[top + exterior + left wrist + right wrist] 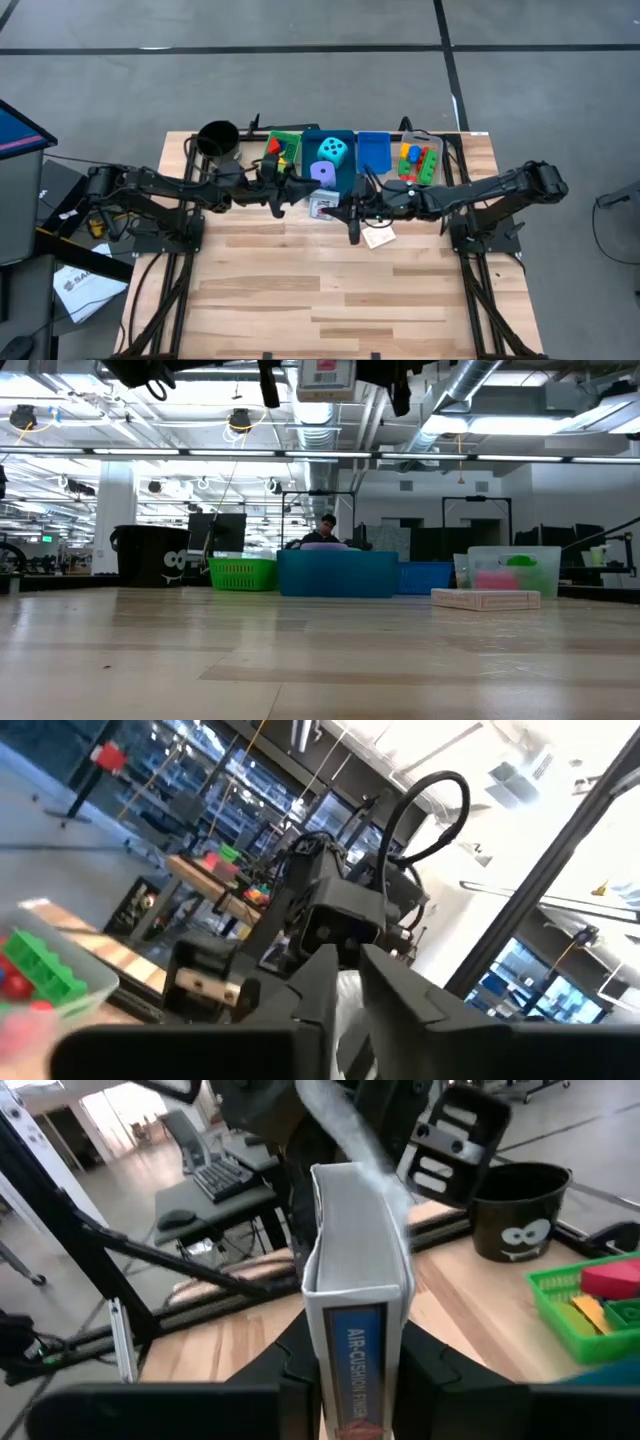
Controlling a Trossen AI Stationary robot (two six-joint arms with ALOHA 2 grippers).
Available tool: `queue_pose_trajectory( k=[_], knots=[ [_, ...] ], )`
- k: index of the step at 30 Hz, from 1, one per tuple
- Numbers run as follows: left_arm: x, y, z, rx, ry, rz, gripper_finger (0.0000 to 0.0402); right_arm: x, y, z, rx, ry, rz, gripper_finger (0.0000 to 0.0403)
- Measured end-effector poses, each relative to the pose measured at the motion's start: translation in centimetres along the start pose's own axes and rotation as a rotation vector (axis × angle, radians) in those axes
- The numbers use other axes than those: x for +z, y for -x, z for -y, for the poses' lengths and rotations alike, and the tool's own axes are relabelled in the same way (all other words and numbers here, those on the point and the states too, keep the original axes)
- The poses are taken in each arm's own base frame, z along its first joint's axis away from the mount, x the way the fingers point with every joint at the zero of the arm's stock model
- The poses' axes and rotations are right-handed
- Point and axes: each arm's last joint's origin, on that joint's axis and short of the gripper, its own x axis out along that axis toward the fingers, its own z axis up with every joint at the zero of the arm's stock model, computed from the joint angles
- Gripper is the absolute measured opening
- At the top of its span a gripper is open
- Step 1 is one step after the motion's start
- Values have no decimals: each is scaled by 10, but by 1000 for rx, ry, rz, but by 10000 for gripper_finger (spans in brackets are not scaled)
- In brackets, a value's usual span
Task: Pick & Place Toys
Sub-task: Put the white playing card box into the light blue bin
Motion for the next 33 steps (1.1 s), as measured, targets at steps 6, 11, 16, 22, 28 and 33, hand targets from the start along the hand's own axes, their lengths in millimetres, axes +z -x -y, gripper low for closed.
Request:
queue_pose_trajectory(
  k=[6,11,16,22,28,33],
  knots=[
    [6,1,-9,58,26,15,118,11,20,1,-23,52,-26,64],
    [18,3,-20,110,12,62,177,20,43,9,-95,95,-71,64],
    [23,6,-26,142,5,66,200,25,65,27,-175,102,-160,64],
    [21,6,-25,141,7,55,199,33,84,61,-332,73,-210,64],
    [18,5,-21,130,12,42,190,39,98,108,-542,-37,-245,64],
    [16,5,-19,123,15,32,184,34,99,152,-634,-240,-309,64]
  ],
)
